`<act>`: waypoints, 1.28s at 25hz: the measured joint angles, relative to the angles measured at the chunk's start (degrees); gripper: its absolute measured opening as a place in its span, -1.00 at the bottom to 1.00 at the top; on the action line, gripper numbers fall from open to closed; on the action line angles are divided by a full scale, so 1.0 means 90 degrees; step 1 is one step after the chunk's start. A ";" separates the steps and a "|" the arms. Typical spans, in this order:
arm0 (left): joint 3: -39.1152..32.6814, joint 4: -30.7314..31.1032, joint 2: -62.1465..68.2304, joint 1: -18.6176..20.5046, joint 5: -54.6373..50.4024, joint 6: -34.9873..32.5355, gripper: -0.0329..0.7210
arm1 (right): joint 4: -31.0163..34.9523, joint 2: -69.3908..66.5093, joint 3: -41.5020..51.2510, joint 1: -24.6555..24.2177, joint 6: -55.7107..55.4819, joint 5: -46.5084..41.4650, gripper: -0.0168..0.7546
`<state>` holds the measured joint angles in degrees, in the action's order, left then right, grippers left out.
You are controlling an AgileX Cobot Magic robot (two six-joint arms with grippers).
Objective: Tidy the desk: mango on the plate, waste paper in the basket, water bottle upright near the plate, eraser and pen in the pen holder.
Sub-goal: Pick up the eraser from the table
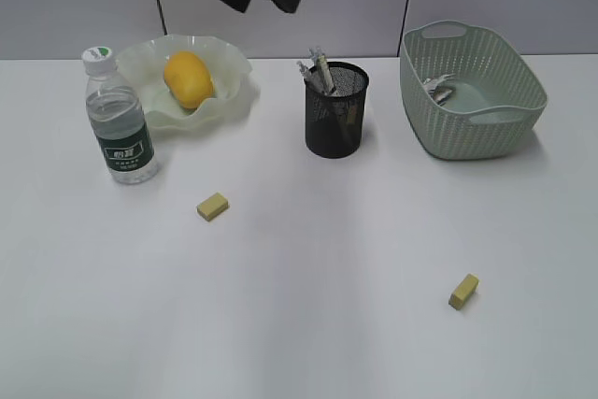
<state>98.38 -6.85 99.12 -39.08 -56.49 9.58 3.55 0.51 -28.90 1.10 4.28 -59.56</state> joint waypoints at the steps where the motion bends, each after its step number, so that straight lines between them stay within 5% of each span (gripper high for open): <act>1: 0.0172 0.0015 -0.0023 0.0037 -0.0367 0.0000 0.17 | 0.0000 0.0000 0.0000 0.0000 0.0000 0.0000 0.76; 6: 0.0707 0.0072 -0.0258 0.0481 -0.1323 0.0000 0.17 | 0.0000 0.0000 0.0000 0.0000 0.0000 0.0000 0.76; 18: 0.0762 0.0164 -0.0787 0.2504 -0.1476 0.0005 0.17 | 0.0000 0.0000 0.0000 0.0000 0.0000 0.0000 0.76; 26: 0.0762 0.1024 -0.0781 0.3693 -0.1476 0.0005 0.17 | 0.0000 0.0000 0.0000 0.0000 0.0000 0.0000 0.76; 32: 0.0665 0.1152 -0.0795 0.3952 -0.1459 -0.0259 0.17 | 0.0000 0.0000 0.0000 0.0000 0.0000 0.0000 0.76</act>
<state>104.37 3.52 91.97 -3.51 -69.62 7.25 3.55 0.51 -28.90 1.10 4.28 -59.56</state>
